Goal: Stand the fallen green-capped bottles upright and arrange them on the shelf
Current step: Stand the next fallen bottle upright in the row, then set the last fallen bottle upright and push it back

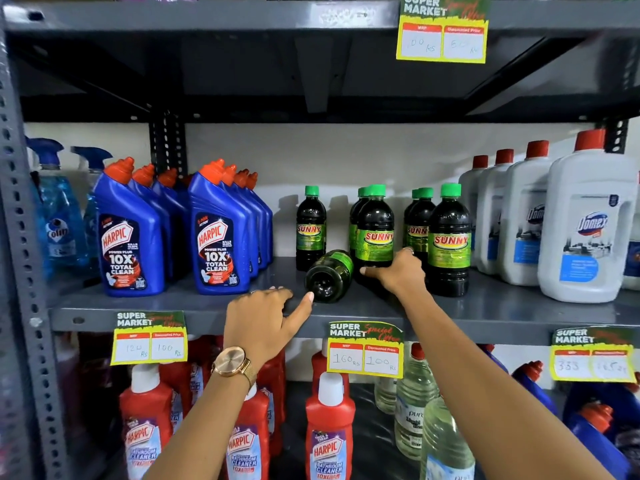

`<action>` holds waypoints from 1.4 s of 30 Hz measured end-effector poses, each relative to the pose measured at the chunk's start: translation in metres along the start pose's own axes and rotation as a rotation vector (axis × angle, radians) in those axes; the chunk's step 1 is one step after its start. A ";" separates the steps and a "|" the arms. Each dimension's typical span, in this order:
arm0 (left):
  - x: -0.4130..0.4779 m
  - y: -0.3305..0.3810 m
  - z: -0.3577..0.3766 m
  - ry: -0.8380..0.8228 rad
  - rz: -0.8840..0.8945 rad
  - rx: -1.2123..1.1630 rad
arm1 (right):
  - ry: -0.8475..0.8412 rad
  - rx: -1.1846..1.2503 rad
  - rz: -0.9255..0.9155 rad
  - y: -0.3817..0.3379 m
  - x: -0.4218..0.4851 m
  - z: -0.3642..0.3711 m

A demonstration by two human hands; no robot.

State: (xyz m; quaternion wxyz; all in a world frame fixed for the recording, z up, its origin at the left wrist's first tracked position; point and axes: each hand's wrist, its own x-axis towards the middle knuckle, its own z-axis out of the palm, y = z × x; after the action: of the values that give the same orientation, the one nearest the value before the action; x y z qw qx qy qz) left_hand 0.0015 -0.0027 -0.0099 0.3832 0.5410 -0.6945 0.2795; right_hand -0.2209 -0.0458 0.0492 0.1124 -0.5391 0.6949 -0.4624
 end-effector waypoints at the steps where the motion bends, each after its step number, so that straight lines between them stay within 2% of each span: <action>1: 0.000 -0.003 -0.001 0.001 0.010 -0.011 | 0.045 -0.022 -0.012 0.000 -0.005 0.000; 4: 0.011 -0.018 -0.005 -0.082 0.085 -0.047 | 0.098 -0.072 -0.082 -0.005 -0.025 0.003; 8: 0.020 -0.028 -0.008 -0.127 0.153 -0.019 | -0.208 -0.137 0.020 -0.037 -0.033 0.007; 13: 0.007 -0.021 -0.006 -0.105 0.079 0.003 | -0.549 -0.064 0.246 -0.074 -0.014 0.019; 15: 0.006 -0.019 -0.009 -0.117 0.050 0.026 | -0.611 -0.022 0.276 -0.077 -0.014 0.023; 17: 0.006 -0.017 -0.010 -0.150 0.039 0.025 | -0.591 0.107 0.263 -0.071 -0.016 0.027; 20: 0.004 -0.016 -0.010 -0.145 0.039 0.011 | -0.464 0.329 0.178 -0.054 -0.017 0.035; 26: 0.002 -0.020 -0.005 -0.134 0.008 0.022 | -0.198 0.490 -0.082 -0.041 -0.031 0.039; 29: 0.004 -0.018 -0.006 -0.142 0.010 0.026 | -0.145 0.402 -0.154 -0.051 -0.026 0.045; 35: 0.005 -0.018 -0.007 -0.169 -0.005 0.014 | -0.116 0.132 -0.141 -0.076 -0.016 0.067; 39: 0.006 -0.018 -0.005 -0.170 -0.007 0.007 | -0.084 0.241 -0.168 -0.074 -0.010 0.082; 42: 0.006 -0.020 -0.005 -0.172 -0.013 -0.001 | -0.149 0.352 -0.161 -0.069 -0.010 0.082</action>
State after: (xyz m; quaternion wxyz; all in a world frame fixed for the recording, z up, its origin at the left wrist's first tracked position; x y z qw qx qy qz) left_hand 0.0216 -0.0070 -0.0030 0.3242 0.5674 -0.7215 0.2288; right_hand -0.1189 -0.0795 0.0539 0.2184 -0.5977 0.5480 -0.5429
